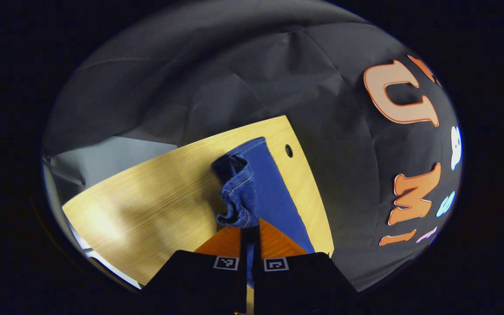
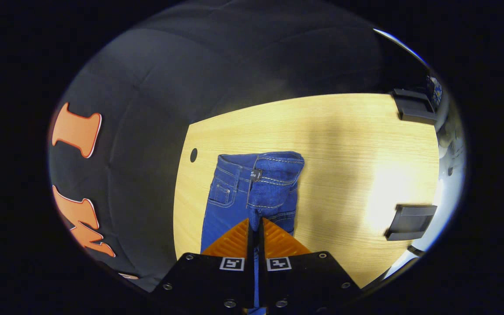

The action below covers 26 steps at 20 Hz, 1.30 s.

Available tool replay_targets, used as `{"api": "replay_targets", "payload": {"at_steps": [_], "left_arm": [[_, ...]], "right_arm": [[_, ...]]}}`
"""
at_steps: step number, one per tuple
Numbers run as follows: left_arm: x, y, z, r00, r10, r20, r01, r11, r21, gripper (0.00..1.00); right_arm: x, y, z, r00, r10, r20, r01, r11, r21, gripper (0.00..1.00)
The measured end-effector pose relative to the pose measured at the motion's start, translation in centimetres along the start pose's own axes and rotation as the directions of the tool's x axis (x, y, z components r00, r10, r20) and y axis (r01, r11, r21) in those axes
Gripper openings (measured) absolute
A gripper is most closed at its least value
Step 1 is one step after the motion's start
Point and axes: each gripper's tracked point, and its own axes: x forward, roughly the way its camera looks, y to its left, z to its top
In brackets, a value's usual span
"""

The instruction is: Grasp the waist and the cuffs of the jeans and fold them to make the two legs overlap; first hold the waist and fold one-third of the jeans toward the cuffs, then hold the cuffs and fold the remaining one-third in the same direction to finish folding.

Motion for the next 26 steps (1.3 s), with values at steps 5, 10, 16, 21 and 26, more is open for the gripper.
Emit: {"api": "replay_targets", "payload": {"at_steps": [5, 10, 16, 21, 26], "left_arm": [[3.3, -2.3, 2.0, 0.996, 0.063, -0.065, -0.06, 0.997, 0.047, 0.07], [3.8, -2.7, 2.9, 0.977, 0.202, -0.067, -0.204, 0.979, -0.024, 0.07], [7.8, -4.7, 5.0, 0.921, 0.381, -0.081, -0.383, 0.923, -0.01, 0.07], [13.5, -6.3, 6.8, 0.903, 0.428, -0.041, -0.424, 0.902, 0.085, 0.06], [15.6, -7.1, 8.3, 0.915, 0.401, 0.043, -0.399, 0.916, -0.045, 0.1]], "right_arm": [[1.5, 4.3, 0.1, 1.0, -0.007, -0.005, 0.007, 1.0, -0.002, 0.04], [5.5, 8.1, 1.1, 0.998, -0.004, -0.061, 0.001, 0.999, -0.05, 0.04], [12.9, 12.7, 1.0, 0.992, -0.007, -0.125, -0.005, 0.995, -0.098, 0.04], [15.7, 14.6, 0.4, 0.983, -0.002, -0.182, -0.016, 0.995, -0.095, 0.04], [15.4, 15.8, 0.7, 0.98, 0.018, -0.197, -0.028, 0.998, -0.048, 0.05]]}}
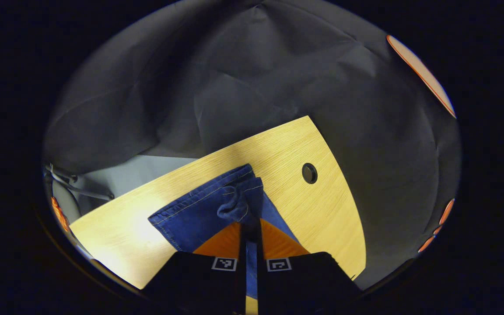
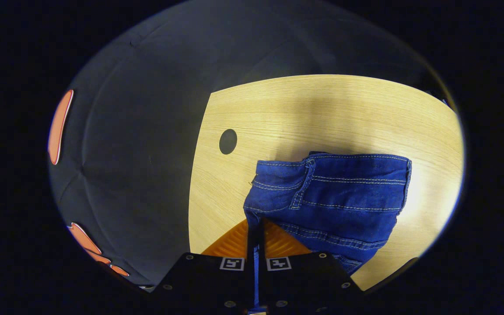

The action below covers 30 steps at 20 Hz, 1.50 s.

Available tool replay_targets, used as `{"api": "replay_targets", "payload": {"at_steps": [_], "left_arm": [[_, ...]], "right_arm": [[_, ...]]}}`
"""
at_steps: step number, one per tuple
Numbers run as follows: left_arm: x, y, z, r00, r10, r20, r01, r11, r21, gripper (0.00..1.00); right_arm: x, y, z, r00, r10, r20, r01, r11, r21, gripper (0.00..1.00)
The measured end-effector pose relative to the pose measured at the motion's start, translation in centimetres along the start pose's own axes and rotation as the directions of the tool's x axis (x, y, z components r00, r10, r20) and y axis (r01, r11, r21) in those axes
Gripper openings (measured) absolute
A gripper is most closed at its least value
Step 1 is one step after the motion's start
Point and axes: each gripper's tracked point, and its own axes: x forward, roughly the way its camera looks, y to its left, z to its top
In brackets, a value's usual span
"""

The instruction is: Grasp the waist and the cuffs of the jeans and fold them to make the two legs overlap; first hold the waist and fold one-third of the jeans toward the cuffs, then hold the cuffs and fold the remaining one-third in the same direction to finish folding.

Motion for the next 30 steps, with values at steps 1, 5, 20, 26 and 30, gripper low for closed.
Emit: {"api": "replay_targets", "payload": {"at_steps": [1, 5, 20, 26, 30], "left_arm": [[-0.6, 0.7, -0.2, 1.0, 0.021, 0.015, -0.02, 0.999, -0.048, 0.11], [-6.5, 3.8, -1.2, 0.995, 0.095, 0.015, -0.092, 0.982, -0.163, 0.1], [-11.4, -10.2, 1.0, 0.939, -0.314, 0.142, 0.25, 0.904, 0.346, 0.71], [-15.6, -13.8, -1.0, 0.902, -0.376, 0.21, 0.16, 0.746, 0.646, 0.96], [-17.7, -15.6, -2.1, 0.88, -0.42, 0.221, 0.14, 0.675, 0.724, 0.96]], "right_arm": [[-0.2, 0.1, -0.1, 1.0, 0.003, 0.003, -0.003, 1.0, -0.006, 0.04], [-0.3, 0.1, 0.0, 1.0, 0.006, 0.0, -0.006, 1.0, -0.003, 0.04], [-7.4, -5.9, 0.8, 0.992, -0.089, 0.09, 0.112, 0.947, -0.301, 0.94], [-6.6, -11.1, -0.3, 0.979, -0.189, 0.077, 0.203, 0.929, -0.308, 0.98], [-5.3, -13.1, 0.8, 0.965, -0.242, 0.101, 0.262, 0.91, -0.32, 0.98]]}}
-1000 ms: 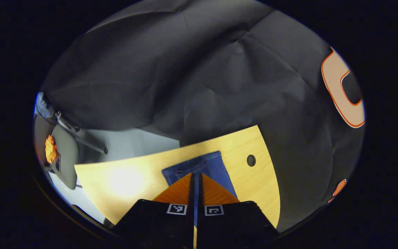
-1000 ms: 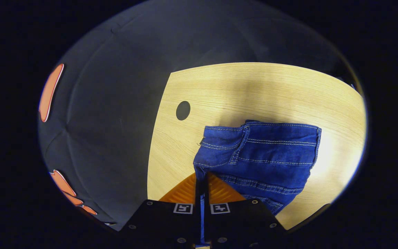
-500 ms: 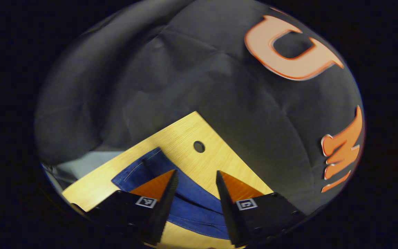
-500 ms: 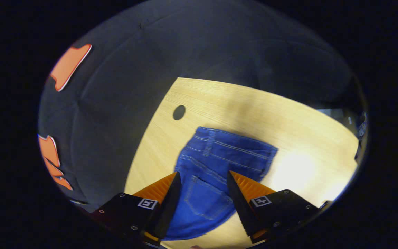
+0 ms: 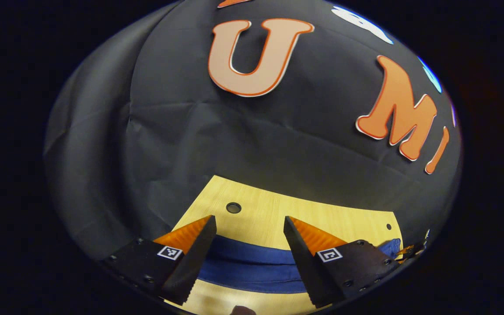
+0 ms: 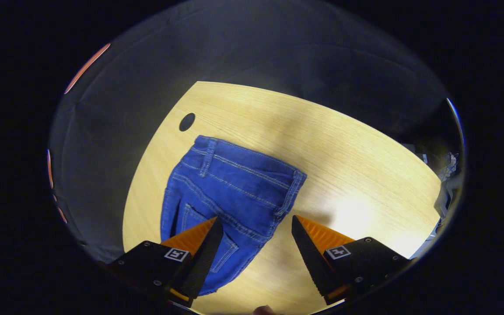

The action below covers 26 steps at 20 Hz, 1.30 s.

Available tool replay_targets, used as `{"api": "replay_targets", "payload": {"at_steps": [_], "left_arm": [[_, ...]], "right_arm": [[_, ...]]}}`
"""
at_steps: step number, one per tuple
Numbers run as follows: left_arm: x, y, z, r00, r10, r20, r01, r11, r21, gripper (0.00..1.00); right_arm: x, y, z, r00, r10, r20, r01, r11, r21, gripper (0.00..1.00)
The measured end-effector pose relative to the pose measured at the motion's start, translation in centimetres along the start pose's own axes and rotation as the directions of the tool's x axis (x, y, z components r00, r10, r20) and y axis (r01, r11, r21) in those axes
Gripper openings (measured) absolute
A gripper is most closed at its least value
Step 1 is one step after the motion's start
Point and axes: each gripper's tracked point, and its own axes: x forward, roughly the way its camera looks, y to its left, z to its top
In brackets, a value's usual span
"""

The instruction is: Grasp the waist and the cuffs of the jeans and fold them to make the two legs overlap; first hold the waist and fold one-third of the jeans toward the cuffs, then hold the cuffs and fold the remaining one-third in the same direction to finish folding.

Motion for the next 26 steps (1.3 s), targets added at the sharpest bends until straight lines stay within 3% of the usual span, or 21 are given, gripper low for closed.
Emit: {"api": "replay_targets", "payload": {"at_steps": [1, 6, 9, 10, 12, 13, 14, 15, 17, 20, 22, 23, 26], "left_arm": [[-0.5, -0.2, 0.1, 1.0, -0.005, 0.005, 0.005, 1.0, -0.003, 0.96], [-2.7, -1.3, -0.2, 1.0, -0.005, 0.028, 0.005, 1.0, 0.006, 0.96], [-3.4, -1.1, -1.2, 1.0, 0.014, 0.02, -0.014, 1.0, -0.011, 0.95], [-3.6, -1.1, -1.6, 1.0, 0.012, 0.017, -0.012, 1.0, -0.016, 0.96], [-3.6, -1.3, -2.3, 1.0, 0.016, 0.005, -0.016, 1.0, -0.02, 0.96], [-3.8, -1.4, -2.6, 1.0, 0.017, -0.001, -0.017, 1.0, -0.019, 0.96], [-3.9, -1.5, -2.9, 1.0, 0.019, -0.007, -0.019, 1.0, -0.019, 0.96], [-4.1, -1.8, -3.1, 1.0, 0.012, -0.009, -0.012, 1.0, -0.019, 0.96], [-4.3, -2.4, -3.1, 1.0, -0.003, -0.001, 0.003, 1.0, -0.009, 0.96], [-4.9, -3.4, -2.3, 0.998, -0.026, 0.058, 0.024, 0.999, 0.039, 0.96], [-5.2, -4.1, -2.0, 0.996, -0.044, 0.077, 0.038, 0.997, 0.074, 1.0], [-5.2, -4.3, -2.0, 0.996, -0.055, 0.075, 0.049, 0.995, 0.085, 0.95], [-5.2, -4.5, -2.3, 0.994, -0.084, 0.072, 0.077, 0.992, 0.098, 0.96]], "right_arm": [[0.5, -0.4, 0.0, 1.0, -0.017, -0.006, 0.017, 1.0, 0.009, 0.98], [2.0, 0.7, 1.9, 0.999, 0.034, 0.03, -0.036, 0.997, 0.071, 0.96], [2.0, 0.1, 2.4, 0.996, 0.067, 0.067, -0.069, 0.997, 0.036, 0.91], [1.9, -0.3, 2.7, 0.994, 0.069, 0.084, -0.071, 0.997, 0.023, 0.83], [2.5, 0.1, 2.4, 0.991, 0.078, 0.111, -0.081, 0.996, 0.027, 0.48], [2.7, 0.5, 2.2, 0.989, 0.085, 0.118, -0.091, 0.995, 0.041, 0.49], [2.5, 0.9, 2.0, 0.989, 0.093, 0.119, -0.099, 0.994, 0.05, 0.22], [2.5, 0.7, 2.1, 0.988, 0.104, 0.116, -0.109, 0.993, 0.035, 0.26], [1.2, 1.4, 2.5, 0.981, 0.132, 0.14, -0.137, 0.99, 0.027, 0.15], [-1.3, 3.3, 2.9, 0.96, 0.199, 0.196, -0.205, 0.979, 0.011, 0.14], [-2.8, 4.1, 3.0, 0.943, 0.225, 0.244, -0.223, 0.974, -0.037, 0.14], [-3.7, 4.6, 2.8, 0.932, 0.248, 0.265, -0.237, 0.969, -0.072, 0.14], [-5.6, 5.8, 2.7, 0.908, 0.285, 0.308, -0.247, 0.956, -0.158, 0.14]]}}
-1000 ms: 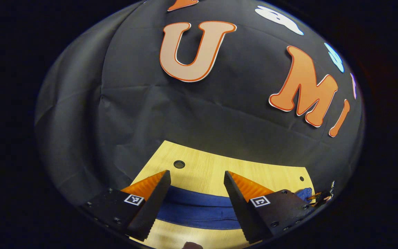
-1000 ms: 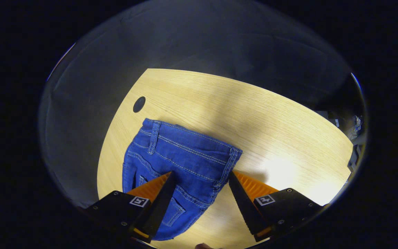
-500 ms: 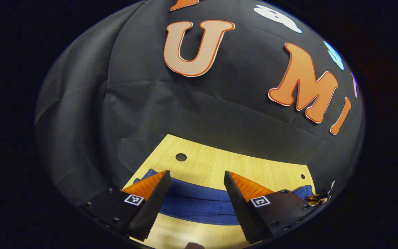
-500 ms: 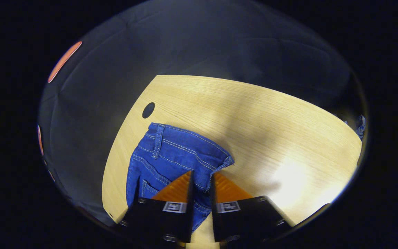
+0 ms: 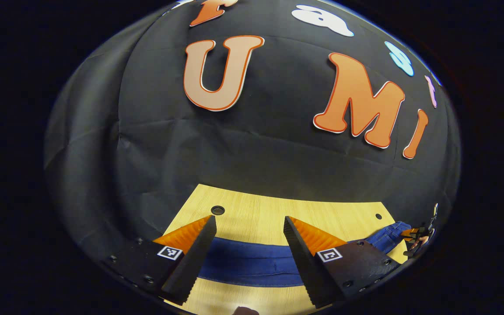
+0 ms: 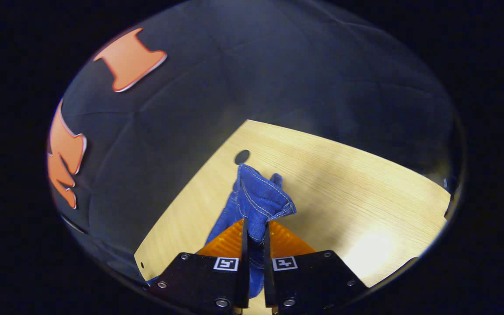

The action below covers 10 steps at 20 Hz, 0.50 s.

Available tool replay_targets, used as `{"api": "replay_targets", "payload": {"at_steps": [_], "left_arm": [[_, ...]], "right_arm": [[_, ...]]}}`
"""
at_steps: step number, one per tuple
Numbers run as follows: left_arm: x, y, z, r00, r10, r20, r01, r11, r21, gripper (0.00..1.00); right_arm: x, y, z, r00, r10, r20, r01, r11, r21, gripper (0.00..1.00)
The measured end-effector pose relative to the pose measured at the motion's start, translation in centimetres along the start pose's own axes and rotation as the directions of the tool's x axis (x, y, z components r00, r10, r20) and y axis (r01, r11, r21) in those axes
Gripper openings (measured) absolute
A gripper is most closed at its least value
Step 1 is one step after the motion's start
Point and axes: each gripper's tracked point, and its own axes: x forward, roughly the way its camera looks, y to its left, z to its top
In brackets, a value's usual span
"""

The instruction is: Grasp the waist and the cuffs of the jeans and fold them to make the two legs overlap; first hold the waist and fold one-third of the jeans toward the cuffs, then hold the cuffs and fold the remaining one-third in the same direction to finish folding.

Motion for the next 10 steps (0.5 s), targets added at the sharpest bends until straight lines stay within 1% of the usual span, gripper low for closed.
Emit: {"api": "replay_targets", "payload": {"at_steps": [1, 4, 5, 6, 7, 9, 10], "left_arm": [[-0.1, 0.2, 0.0, 1.0, -0.001, 0.001, 0.001, 1.0, -0.002, 0.96], [-0.8, 0.6, -0.7, 1.0, -0.021, 0.001, 0.021, 1.0, -0.014, 0.96], [-0.8, 1.0, -1.0, 1.0, -0.015, -0.004, 0.015, 1.0, -0.013, 0.96], [-1.1, 1.4, -1.4, 1.0, -0.011, -0.008, 0.011, 1.0, -0.008, 0.95], [-1.3, 2.0, -1.5, 1.0, -0.004, -0.003, 0.004, 1.0, -0.005, 0.95], [-1.6, 2.6, -2.1, 1.0, -0.005, -0.007, 0.005, 1.0, -0.009, 0.96], [-1.9, 2.9, -2.3, 1.0, -0.004, -0.011, 0.004, 1.0, -0.012, 0.96]], "right_arm": [[0.2, 0.6, 0.1, 1.0, 0.028, 0.01, -0.028, 0.999, -0.025, 0.14], [-0.3, 1.4, 0.2, 0.997, 0.074, 0.029, -0.072, 0.994, -0.078, 0.14], [-0.7, 1.9, 0.3, 0.993, 0.109, 0.036, -0.106, 0.99, -0.09, 0.14], [-1.1, 1.5, 0.6, 0.99, 0.13, 0.046, -0.125, 0.987, -0.1, 0.14], [-1.4, 1.8, 0.8, 0.985, 0.165, 0.045, -0.158, 0.98, -0.124, 0.14], [-1.7, 1.9, 1.2, 0.978, 0.206, 0.046, -0.195, 0.964, -0.179, 0.14], [-1.7, 1.8, 1.4, 0.976, 0.213, 0.045, -0.201, 0.96, -0.197, 0.14]]}}
